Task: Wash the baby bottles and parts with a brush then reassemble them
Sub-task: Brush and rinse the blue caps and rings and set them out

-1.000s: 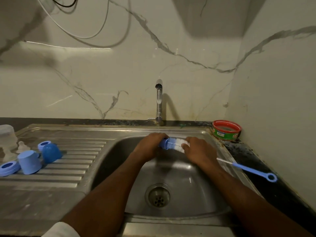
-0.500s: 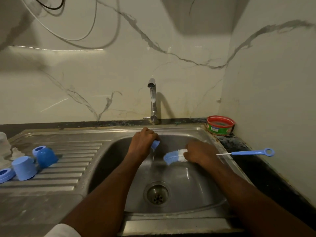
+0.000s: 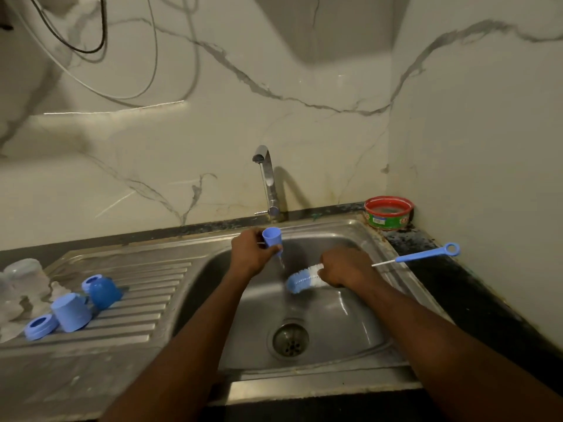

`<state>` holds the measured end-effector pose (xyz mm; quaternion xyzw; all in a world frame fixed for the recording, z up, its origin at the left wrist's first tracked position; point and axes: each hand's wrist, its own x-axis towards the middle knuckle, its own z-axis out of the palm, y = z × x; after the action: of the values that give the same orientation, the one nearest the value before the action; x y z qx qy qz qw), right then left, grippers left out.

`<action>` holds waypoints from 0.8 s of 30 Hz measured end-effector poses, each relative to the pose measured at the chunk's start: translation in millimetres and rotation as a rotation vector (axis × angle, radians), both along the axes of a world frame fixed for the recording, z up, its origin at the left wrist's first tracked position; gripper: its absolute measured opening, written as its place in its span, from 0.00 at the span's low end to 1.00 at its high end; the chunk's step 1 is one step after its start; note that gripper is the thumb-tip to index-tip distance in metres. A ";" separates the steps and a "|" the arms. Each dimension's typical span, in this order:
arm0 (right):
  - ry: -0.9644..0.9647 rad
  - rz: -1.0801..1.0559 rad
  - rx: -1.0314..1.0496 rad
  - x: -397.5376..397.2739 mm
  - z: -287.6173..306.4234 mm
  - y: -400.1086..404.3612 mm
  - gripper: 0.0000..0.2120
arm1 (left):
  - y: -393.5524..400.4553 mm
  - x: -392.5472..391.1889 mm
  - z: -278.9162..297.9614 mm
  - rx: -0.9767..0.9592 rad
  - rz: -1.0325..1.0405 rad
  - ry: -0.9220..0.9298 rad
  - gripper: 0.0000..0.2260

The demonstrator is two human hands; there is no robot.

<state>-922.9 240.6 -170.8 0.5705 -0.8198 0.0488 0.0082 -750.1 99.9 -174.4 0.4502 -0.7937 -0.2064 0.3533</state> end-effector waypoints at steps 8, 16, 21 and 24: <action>-0.004 0.024 0.030 -2.2 -8.9 -4.6 0.15 | -5.1 -1.2 -21.1 -0.038 0.048 -0.064 0.20; -0.015 0.009 0.048 -2.1 -5.8 -5.2 0.16 | -1.1 -10.2 -25.8 -0.069 0.069 -0.045 0.20; -0.062 0.012 0.066 2.5 -4.8 2.7 0.15 | 3.5 -11.3 -26.0 0.010 0.046 -0.071 0.20; -0.050 0.020 0.076 3.4 -3.7 4.8 0.16 | 0.2 -9.8 -22.6 -0.025 0.094 0.035 0.21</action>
<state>-919.5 245.3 -174.5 0.5770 -0.8154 0.0323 -0.0346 -759.9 100.1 -197.0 0.4787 -0.7680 -0.1873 0.3820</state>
